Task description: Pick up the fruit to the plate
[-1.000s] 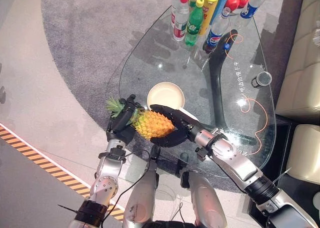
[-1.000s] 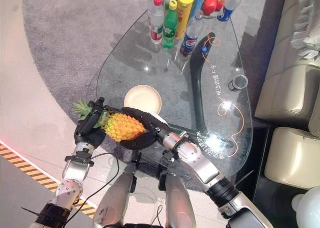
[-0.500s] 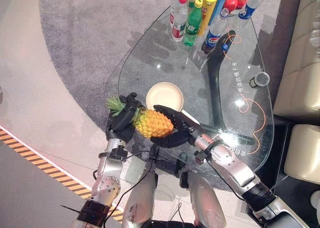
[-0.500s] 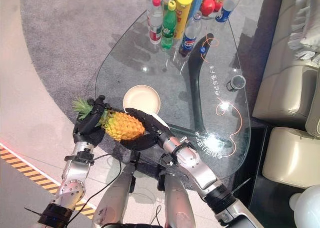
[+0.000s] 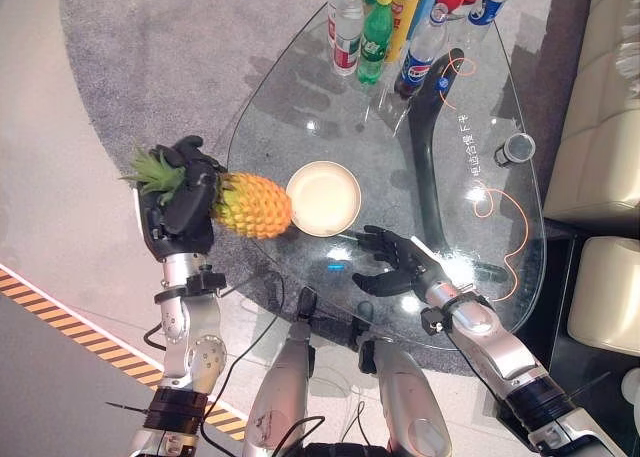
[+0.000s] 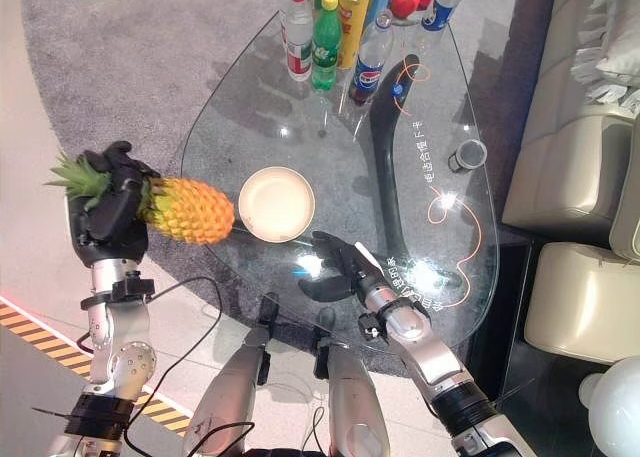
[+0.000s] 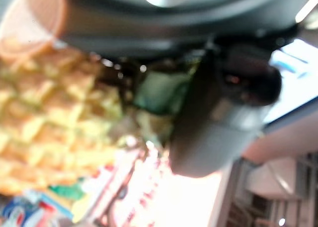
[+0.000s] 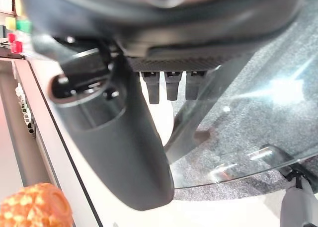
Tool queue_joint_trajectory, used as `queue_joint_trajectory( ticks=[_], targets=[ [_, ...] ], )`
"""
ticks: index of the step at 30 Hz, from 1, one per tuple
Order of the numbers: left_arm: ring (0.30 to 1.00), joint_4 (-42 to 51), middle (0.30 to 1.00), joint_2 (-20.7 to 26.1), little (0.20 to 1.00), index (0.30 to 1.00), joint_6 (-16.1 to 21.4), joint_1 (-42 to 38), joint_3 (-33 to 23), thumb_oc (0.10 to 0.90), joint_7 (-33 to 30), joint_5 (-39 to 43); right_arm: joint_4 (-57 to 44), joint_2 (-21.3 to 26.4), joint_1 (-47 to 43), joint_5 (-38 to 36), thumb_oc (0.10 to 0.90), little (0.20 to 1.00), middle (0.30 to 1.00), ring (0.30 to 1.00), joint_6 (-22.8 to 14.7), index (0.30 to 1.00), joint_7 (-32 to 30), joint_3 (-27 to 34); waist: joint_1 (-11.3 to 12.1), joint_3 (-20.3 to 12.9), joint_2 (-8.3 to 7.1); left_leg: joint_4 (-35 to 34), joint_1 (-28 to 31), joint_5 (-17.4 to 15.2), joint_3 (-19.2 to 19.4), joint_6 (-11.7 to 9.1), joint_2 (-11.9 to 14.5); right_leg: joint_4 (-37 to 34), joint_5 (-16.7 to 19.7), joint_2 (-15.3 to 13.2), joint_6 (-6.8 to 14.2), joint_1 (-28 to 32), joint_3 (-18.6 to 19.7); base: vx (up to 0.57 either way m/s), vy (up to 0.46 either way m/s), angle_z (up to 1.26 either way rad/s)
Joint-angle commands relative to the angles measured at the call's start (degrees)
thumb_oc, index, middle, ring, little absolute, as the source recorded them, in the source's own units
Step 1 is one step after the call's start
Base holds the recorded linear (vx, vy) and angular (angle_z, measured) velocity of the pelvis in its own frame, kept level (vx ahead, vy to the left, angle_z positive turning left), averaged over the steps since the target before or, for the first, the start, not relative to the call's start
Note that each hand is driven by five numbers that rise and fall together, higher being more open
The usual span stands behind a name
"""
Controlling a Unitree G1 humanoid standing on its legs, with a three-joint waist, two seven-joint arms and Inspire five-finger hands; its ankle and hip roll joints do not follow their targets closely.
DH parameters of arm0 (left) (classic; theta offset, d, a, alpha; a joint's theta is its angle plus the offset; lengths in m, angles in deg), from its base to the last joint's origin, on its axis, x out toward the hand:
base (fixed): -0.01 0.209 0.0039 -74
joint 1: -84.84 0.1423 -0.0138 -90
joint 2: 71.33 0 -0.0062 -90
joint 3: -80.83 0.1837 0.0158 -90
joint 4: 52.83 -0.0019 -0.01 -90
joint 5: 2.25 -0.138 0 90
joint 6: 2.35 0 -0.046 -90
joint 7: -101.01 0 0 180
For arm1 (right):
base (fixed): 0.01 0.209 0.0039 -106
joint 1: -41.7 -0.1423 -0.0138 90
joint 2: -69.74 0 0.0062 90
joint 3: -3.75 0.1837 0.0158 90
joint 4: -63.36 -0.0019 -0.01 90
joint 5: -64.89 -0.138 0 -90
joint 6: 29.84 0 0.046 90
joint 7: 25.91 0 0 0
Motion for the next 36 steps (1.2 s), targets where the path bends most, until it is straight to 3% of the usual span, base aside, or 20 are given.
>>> queue_joint_trajectory(
  ticks=[1, 15, 28, 36],
  targets=[
    [0.300, 10.94, 0.300, 1.54, 0.200, 0.300, 7.83, -4.38, -2.48, 0.100, -2.32, -8.27, -5.88, -1.32, -3.34, -0.75, 0.800, 0.900, 0.900, 0.900, -3.05, 0.900, -0.55, -1.00, -0.78, -1.54, -1.79, 8.51, -1.69, -6.09, 2.90, 0.69, -2.91, -6.23, 4.91, 0.37, 3.41, 2.30, 3.52, 0.00, 0.000, 0.00],
    [0.300, 5.91, 0.300, 4.22, 0.200, 0.300, 9.02, -11.30, -0.29, 0.100, -13.91, -24.65, -5.74, -0.92, -6.76, -3.83, 0.800, 0.900, 0.900, 0.900, 0.69, 0.900, 1.95, -3.43, -3.10, -1.54, -1.72, 11.01, -7.42, -6.23, 4.98, 0.58, -2.72, -4.06, 5.63, 0.66, 3.58, -4.62, 6.06, 0.00, 0.042, -0.06],
    [0.300, -5.29, 0.300, 6.05, 0.200, 0.300, 11.60, -19.74, 3.11, 0.100, -24.10, -31.67, -4.74, 1.20, -12.87, -7.39, 0.800, 0.900, 0.900, 0.900, 7.47, 0.900, 17.98, -11.10, -5.23, -1.54, -2.07, 13.71, -15.35, -6.27, 6.80, 0.34, -2.59, -1.90, 6.77, 1.29, 3.68, -13.86, 8.48, 0.00, 0.052, -0.12],
    [0.300, -7.71, 0.300, 6.25, 0.200, 0.300, 13.07, -23.22, 4.52, 0.100, -26.75, -34.24, -3.88, 2.45, -15.07, -9.92, 0.800, 0.900, 0.900, 0.900, 9.64, 0.900, 22.10, -13.88, -5.95, -1.54, -2.04, 15.26, -19.41, -6.44, 7.08, 0.25, -2.76, -1.03, 7.24, 1.65, 3.52, -18.17, 9.20, 0.01, 0.038, -0.07]
  ],
)
